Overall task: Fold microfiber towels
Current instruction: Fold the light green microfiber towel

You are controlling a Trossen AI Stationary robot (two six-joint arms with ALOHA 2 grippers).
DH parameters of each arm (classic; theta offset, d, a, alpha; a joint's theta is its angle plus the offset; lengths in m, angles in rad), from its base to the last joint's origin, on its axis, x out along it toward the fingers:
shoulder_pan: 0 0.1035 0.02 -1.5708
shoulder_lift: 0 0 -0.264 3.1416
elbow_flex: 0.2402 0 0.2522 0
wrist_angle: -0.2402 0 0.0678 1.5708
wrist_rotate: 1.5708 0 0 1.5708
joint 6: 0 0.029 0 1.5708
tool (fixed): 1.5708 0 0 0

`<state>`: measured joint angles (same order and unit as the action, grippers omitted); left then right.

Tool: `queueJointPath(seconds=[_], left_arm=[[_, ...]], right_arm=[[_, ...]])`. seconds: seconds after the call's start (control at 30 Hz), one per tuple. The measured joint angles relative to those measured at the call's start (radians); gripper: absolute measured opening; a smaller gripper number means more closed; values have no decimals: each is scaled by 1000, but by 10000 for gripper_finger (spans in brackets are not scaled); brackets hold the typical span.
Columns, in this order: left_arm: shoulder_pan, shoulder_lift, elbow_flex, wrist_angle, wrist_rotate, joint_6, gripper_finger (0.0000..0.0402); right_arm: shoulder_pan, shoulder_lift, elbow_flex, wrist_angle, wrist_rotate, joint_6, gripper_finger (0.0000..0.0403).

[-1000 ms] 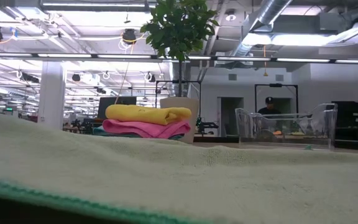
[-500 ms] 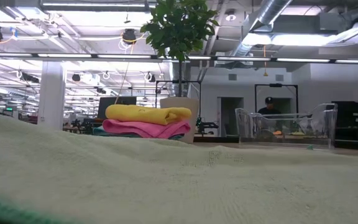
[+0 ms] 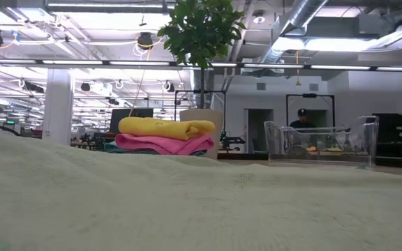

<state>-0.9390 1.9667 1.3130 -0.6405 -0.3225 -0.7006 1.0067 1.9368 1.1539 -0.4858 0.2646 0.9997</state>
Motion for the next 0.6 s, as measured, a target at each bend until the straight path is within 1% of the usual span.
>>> queueJointPath(seconds=[0.17, 0.27, 0.4, 0.53, 0.6], left_arm=[[1, 0, 0, 1, 0, 0, 0], [1, 0, 0, 2, -6, -9, 0], [1, 0, 0, 3, -16, -26, 0], [2, -1, 0, 3, -31, -27, 0], [3, -1, 0, 3, -32, -33, 0]], right_arm=[[-1, -25, 0, -5, -37, 26, 196], [34, -55, 0, -10, -23, 87, 218], [85, -89, 1, 3, 24, 158, 220], [113, -71, 2, 84, 40, 135, 208], [115, -61, 4, 84, 38, 116, 202]])
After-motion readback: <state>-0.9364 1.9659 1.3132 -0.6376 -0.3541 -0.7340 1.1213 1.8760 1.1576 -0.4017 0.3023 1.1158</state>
